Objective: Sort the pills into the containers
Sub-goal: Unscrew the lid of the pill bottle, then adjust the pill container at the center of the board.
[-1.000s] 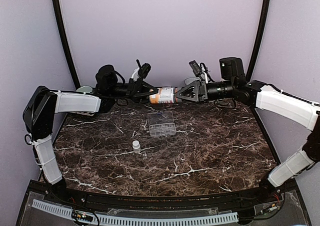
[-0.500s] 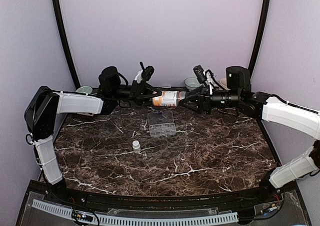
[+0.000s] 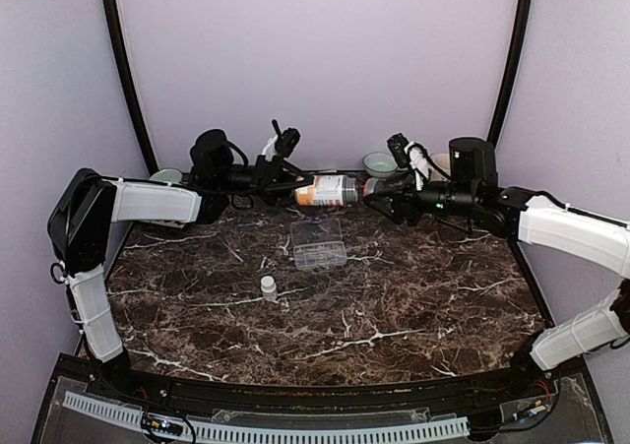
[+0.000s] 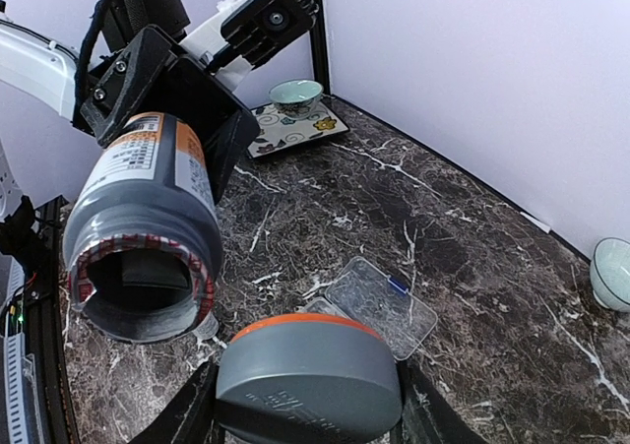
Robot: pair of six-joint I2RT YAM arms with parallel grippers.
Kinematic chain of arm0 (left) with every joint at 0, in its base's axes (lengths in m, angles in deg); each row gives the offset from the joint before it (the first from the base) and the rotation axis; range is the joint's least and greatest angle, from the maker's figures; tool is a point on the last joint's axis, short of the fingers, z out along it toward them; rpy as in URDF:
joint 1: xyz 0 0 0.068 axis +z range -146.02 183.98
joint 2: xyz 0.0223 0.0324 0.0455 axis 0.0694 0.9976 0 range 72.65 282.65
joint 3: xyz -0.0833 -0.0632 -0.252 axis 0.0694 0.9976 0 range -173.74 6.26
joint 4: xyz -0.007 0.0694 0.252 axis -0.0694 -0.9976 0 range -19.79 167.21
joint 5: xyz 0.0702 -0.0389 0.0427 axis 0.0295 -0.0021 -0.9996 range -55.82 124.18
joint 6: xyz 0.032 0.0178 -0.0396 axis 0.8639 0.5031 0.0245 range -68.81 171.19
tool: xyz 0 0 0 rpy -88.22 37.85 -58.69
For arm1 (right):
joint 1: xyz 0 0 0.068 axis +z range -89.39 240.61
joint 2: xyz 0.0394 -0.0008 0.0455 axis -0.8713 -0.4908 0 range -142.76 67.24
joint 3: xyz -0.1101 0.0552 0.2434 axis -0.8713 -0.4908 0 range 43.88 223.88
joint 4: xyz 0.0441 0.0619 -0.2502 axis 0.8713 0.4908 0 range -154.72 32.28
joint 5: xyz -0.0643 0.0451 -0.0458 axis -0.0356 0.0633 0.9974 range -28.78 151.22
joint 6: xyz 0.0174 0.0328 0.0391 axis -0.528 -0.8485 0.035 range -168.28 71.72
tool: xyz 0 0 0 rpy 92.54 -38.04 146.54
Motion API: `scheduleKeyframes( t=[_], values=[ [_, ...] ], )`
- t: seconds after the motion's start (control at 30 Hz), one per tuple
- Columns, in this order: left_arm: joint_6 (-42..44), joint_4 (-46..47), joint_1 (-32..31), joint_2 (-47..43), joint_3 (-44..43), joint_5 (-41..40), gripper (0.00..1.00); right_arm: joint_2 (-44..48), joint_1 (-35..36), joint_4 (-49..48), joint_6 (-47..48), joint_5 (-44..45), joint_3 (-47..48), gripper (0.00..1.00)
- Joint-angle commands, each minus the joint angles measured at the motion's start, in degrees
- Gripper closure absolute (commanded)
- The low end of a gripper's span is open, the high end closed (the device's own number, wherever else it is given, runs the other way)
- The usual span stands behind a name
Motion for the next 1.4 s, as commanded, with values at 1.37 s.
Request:
scheduleKeyframes(
  t=[1.37],
  values=[
    [-0.5, 11.8, 4.2, -8.2, 18.9, -0.6, 0.93, -26.5, -5.0, -11.7, -32.5, -1.6, 2.3, 0.66]
  ],
)
